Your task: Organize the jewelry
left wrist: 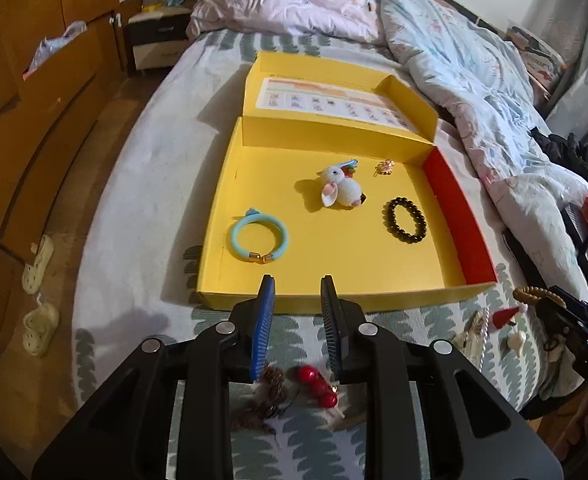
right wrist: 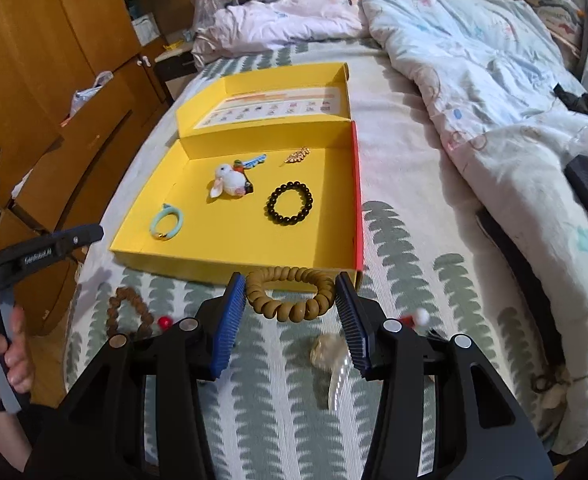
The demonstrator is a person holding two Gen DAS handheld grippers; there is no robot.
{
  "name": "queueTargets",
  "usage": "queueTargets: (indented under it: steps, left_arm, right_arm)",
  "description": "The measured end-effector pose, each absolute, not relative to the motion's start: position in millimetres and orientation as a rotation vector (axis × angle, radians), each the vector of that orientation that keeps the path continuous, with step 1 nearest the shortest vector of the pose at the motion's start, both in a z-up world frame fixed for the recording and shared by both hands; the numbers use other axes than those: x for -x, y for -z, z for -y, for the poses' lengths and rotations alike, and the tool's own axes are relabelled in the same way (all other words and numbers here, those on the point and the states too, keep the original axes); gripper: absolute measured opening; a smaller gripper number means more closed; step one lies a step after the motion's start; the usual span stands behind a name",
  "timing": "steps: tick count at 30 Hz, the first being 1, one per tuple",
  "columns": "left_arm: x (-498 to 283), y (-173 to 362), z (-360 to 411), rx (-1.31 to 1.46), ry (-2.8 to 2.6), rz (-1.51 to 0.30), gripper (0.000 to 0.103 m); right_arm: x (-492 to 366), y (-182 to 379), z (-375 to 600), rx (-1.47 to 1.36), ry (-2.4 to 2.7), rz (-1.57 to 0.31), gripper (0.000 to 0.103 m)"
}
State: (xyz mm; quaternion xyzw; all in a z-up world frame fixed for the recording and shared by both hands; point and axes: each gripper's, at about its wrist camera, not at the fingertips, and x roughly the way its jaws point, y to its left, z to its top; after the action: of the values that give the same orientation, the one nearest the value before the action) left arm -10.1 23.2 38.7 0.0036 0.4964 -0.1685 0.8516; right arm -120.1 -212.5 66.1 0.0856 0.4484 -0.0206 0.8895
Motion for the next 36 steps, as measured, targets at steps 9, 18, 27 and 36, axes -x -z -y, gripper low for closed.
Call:
queueTargets:
  steps: [9,18,27,36]
  left_arm:
    - [16,-26,-32,-0.017,0.383,-1.055,0.031]
    - [-30,-3,-15,0.019,0.395,-1.108,0.058]
    - [-80,43,5,0.022,0.378,-1.237,0.057]
    - [-102,73,17,0.001,0.282,-1.297,0.051]
  right_arm:
    - [140,-43,232,-0.208,0.086,-0.971,0.048]
    - [139,-36,255,-0.231,0.133,-0.979,0.048]
    - [142,-30,288,-0.251,0.207,-0.988,0.048]
    - [137,-21,296,-0.246,0.219,-1.012,0.048]
